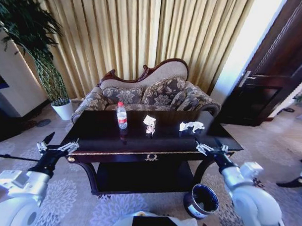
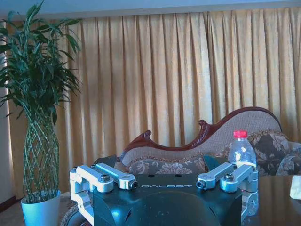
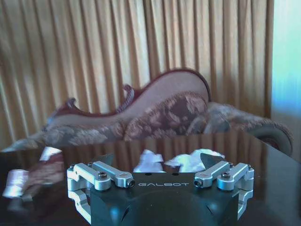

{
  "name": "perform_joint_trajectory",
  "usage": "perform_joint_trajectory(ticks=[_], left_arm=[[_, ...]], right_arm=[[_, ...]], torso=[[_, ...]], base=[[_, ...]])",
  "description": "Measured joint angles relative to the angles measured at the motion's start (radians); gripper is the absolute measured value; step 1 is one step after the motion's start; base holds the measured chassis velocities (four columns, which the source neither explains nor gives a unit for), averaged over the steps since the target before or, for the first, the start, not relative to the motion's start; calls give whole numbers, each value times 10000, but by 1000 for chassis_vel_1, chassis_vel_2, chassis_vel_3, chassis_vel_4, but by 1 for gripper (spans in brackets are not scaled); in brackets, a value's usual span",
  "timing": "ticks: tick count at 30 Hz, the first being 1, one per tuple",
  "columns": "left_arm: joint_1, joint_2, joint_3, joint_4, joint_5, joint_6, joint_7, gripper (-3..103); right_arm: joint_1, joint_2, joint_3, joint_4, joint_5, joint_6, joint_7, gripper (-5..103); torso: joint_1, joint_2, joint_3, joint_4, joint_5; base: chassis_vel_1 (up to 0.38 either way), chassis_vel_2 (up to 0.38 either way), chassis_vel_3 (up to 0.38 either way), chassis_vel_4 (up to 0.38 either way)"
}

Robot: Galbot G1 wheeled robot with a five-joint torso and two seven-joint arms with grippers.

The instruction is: Move to the front of the table and place the trash on the table into the trash bin.

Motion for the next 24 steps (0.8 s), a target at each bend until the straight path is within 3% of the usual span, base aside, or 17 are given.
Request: perform_joint_trajectory(ticks=[2,9,11,13,14,16,20,24], left_arm=[[146,49,-181,17,-182,-182,-11,100],[139,-139,-13,170,203,-227,0,100],[128,-267,76,183,346,-205,12,100],[132,-295,78,182,370,-196,18,100],[136,-422,62,157,467,-163,52,100],[101,-631,65,128,552,-133,85,100],[85,-781,133,84,631,-91,144,100],[33,-707,118,68,632,-59,157,100]], right_arm=[[1086,-662,-126,-1104,395,-144,68,100],[3166,-1654,-915,-3072,1244,-752,96,100],[4273,-1987,-1619,-4126,1395,-921,101,100],[4600,-2047,-1826,-4383,1403,-949,104,100],[5948,-2124,-2827,-5362,1367,-1027,337,100],[6809,-1989,-3626,-5910,1298,-1385,1069,100],[7358,-1845,-4320,-6267,1211,-1860,1734,100],[7482,-1775,-4578,-6435,998,-2090,1927,100]], torso=[[6,-3,2,-1,4],[2,-1,-1,-1,-2],[1,-2,0,-3,2],[2,-2,0,-3,3],[3,-2,1,0,-1],[3,-2,0,1,-5],[2,-2,0,3,-2],[2,-2,0,-3,-2]], base=[[0,0,0,0],[0,0,0,0],[0,0,0,0],[0,0,0,0],[0,0,0,0],[0,0,0,0],[0,0,0,0],[0,0,0,0]])
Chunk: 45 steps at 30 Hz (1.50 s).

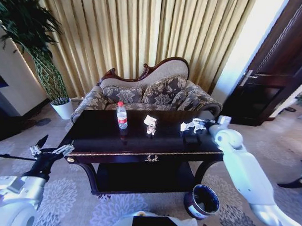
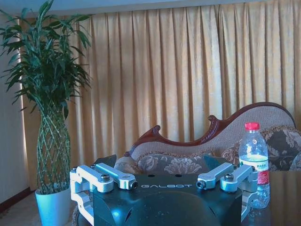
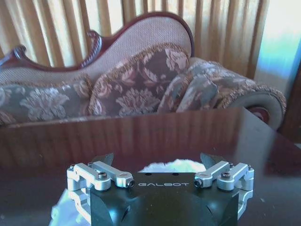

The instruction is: Move to the front of the table and place the trash on the table into the trash bin.

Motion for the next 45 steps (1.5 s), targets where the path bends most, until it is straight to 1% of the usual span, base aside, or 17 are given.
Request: perform_joint_trajectory(ticks=[3,8,16,17,19,21,25,27,30,31,33,34,35,36,39,41,45], left_arm=[[-70,102,-25,-2,-25,36,0,100],[-58,74,-6,-7,-48,42,6,100],[-34,29,-72,-17,-82,4,71,100],[-31,25,-81,-28,-86,-4,71,100],[-25,23,-88,-38,-92,-15,71,100],[-23,20,-89,-38,-93,-25,72,100],[16,-14,-95,-52,-110,-115,71,100],[19,-21,-95,-58,-110,-122,72,100],[18,-23,-96,-65,-112,-129,73,100],[18,-23,-96,-65,-112,-129,73,100],[23,-19,-105,-66,-113,-130,118,100],[43,-19,-122,-67,-114,-130,185,100],[68,-19,-138,-67,-115,-133,246,100],[68,-19,-138,-67,-115,-133,246,100],[92,-20,-147,-68,-115,-149,311,100],[78,-19,-147,-68,-115,-151,311,100],[60,7,-142,-69,-115,-159,312,100]], right_arm=[[-16,15,-104,-160,-343,-178,74,100],[-86,-28,-168,-326,-717,-192,74,100],[-93,-127,-225,-587,-935,-191,68,100],[-92,-149,-236,-616,-955,-189,63,103],[-92,-169,-254,-658,-962,-183,49,97],[-94,-172,-259,-687,-963,-175,46,97],[-189,-190,-253,-735,-963,-58,33,77],[-224,-203,-238,-730,-963,-47,31,77],[-342,-257,-146,-683,-963,14,21,60],[-342,-257,-146,-683,-963,14,21,60],[-394,-284,-106,-673,-963,67,13,48],[-415,-290,-79,-665,-962,96,8,48],[-436,-291,-57,-656,-962,114,2,43],[-436,-291,-57,-656,-962,114,2,43],[-504,-267,-1,-623,-963,163,-10,27],[-528,-254,12,-614,-964,170,-12,27],[-580,-232,52,-570,-967,182,-14,5]], torso=[[-1,2,-1,0,-1],[-2,1,-1,0,-1],[-2,1,-1,2,0],[-2,2,-1,2,0],[-2,1,-1,2,0],[-2,1,-1,2,0],[-2,1,-1,3,0],[-2,1,-1,3,0],[-2,1,-2,1,0],[-2,1,-2,1,0],[-2,2,-1,1,0],[-2,1,-2,2,0],[-2,1,-1,2,-1],[-2,1,-1,2,-1],[-2,2,-1,2,0],[-2,2,-1,2,0],[-2,2,-1,2,0]], base=[[0,0,0,0],[0,0,0,0],[0,0,0,0],[0,0,0,0],[0,0,0,0],[0,0,0,0],[0,0,0,0],[0,0,0,0],[0,0,0,0],[0,0,0,0],[0,0,0,0],[0,0,0,0],[0,0,0,0],[0,0,0,0],[0,0,0,0],[0,0,0,0],[0,0,0,0]])
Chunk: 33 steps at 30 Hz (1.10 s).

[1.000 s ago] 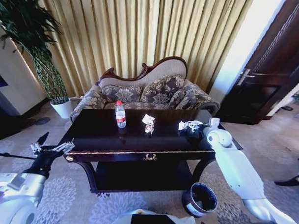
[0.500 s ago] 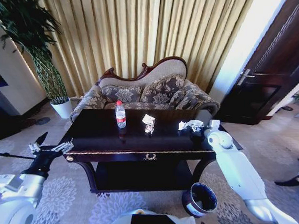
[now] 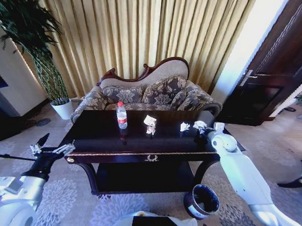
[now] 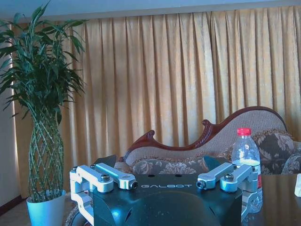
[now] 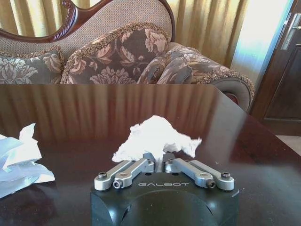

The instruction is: Move to the front of the table and place the trash on the table into the trash bin.

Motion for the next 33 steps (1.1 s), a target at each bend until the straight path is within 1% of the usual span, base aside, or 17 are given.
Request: perform_joint_trajectory(ticks=[2,4,6,7,8,11,12,14,19,22,23,24,26,28,31,32,33], left_arm=[[-9,0,8,0,0,0,0,100],[-38,0,34,0,-2,-3,-1,100],[-52,29,80,21,-9,-6,-64,100],[-52,29,80,21,-9,-6,-64,100],[-51,61,109,42,-23,-8,-131,100],[-142,137,104,122,-180,-11,-213,100],[-142,137,104,122,-180,-11,-213,100],[-286,111,46,189,-246,-11,-216,100],[-384,1,13,325,-358,-23,-195,100],[-384,-17,9,347,-374,-41,-168,100],[-379,-20,-18,358,-441,-55,-139,100],[-378,-16,-26,359,-470,-57,-126,100],[-369,24,-72,359,-637,-75,-112,100],[-372,36,-81,359,-680,-77,-111,100],[-407,118,-112,397,-853,-81,-109,100],[-427,178,-147,426,-947,-83,-106,100],[-427,178,-147,426,-947,-83,-106,100]], right_arm=[[-3,0,7,17,0,1,0,5],[-56,-32,63,184,125,83,14,1],[-266,-97,198,617,565,509,21,0],[-266,-97,198,617,565,509,21,0],[-453,-139,318,911,773,718,24,0],[-1483,-306,943,2311,1272,1054,24,0],[-1483,-306,943,2311,1272,1054,24,0],[-2363,-339,1454,3345,1549,1167,24,0],[-3850,-199,2321,5209,1842,1527,36,0],[-4177,-84,2506,5629,1840,1631,76,0],[-4709,140,2769,6270,1801,1782,131,0],[-4869,217,2834,6455,1765,1835,139,0],[-5924,677,3082,7451,1300,2219,134,0],[-6183,792,3103,7658,1165,2324,114,0],[-7125,1296,3129,8317,604,2800,-66,0],[-7415,1492,3130,8495,384,2953,-143,0],[-7415,1492,3130,8495,384,2953,-143,0]], torso=[[0,0,0,0,0],[0,-1,0,1,0],[1,0,0,1,0],[1,0,0,1,0],[1,-1,0,4,-1],[0,0,0,1,-2],[0,0,0,1,-2],[0,0,-1,-3,-1],[-1,1,-1,-1,-3],[0,0,-1,3,-2],[0,1,-1,3,-3],[0,0,-1,2,-2],[0,1,-2,1,-1],[0,1,-1,0,-1],[-2,2,-2,-4,-3],[-1,2,-2,-1,-2],[-1,2,-2,-1,-2]], base=[[0,0,0,0],[0,0,0,0],[0,0,0,0],[0,0,0,0],[0,0,0,0],[0,0,0,0],[0,0,0,0],[0,0,0,0],[0,0,0,0],[0,0,0,0],[0,0,0,0],[0,0,0,0],[0,0,0,0],[0,0,0,0],[0,0,0,0],[0,0,0,0],[0,0,0,0]])
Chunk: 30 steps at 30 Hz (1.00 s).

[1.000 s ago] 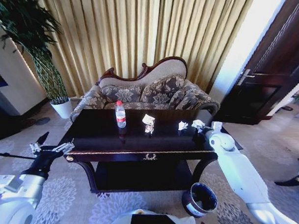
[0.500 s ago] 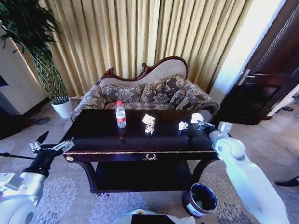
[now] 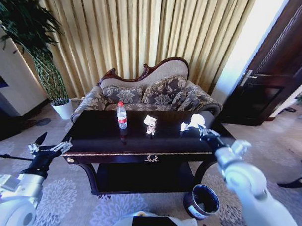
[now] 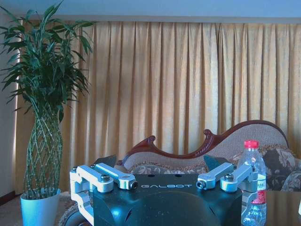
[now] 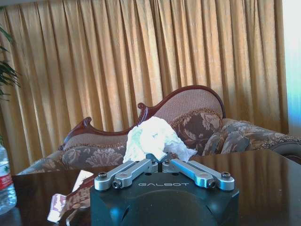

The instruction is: Move to the front of the table and place the trash on the table into the trash bin.

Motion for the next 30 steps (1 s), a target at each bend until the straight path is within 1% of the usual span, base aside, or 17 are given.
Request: perform_joint_trajectory(ticks=[3,10,19,30], left_arm=[[-14,99,-29,64,-118,0,44,100],[-3,89,-20,153,-119,-4,147,100],[19,22,-24,216,-82,-41,239,100],[-26,-45,-49,161,-56,-44,279,100]], right_arm=[[-509,369,10,333,-500,174,-255,0],[-905,741,-78,705,-931,182,-344,0],[-957,787,-110,706,-1029,182,-339,0],[-850,736,-163,534,-1036,186,-346,0]], torso=[[1,-1,1,1,1],[1,0,2,1,1],[2,-1,2,1,3],[3,-3,2,1,2]], base=[[0,0,0,0],[0,0,0,0],[0,0,0,0],[81,-77,-65,68]])
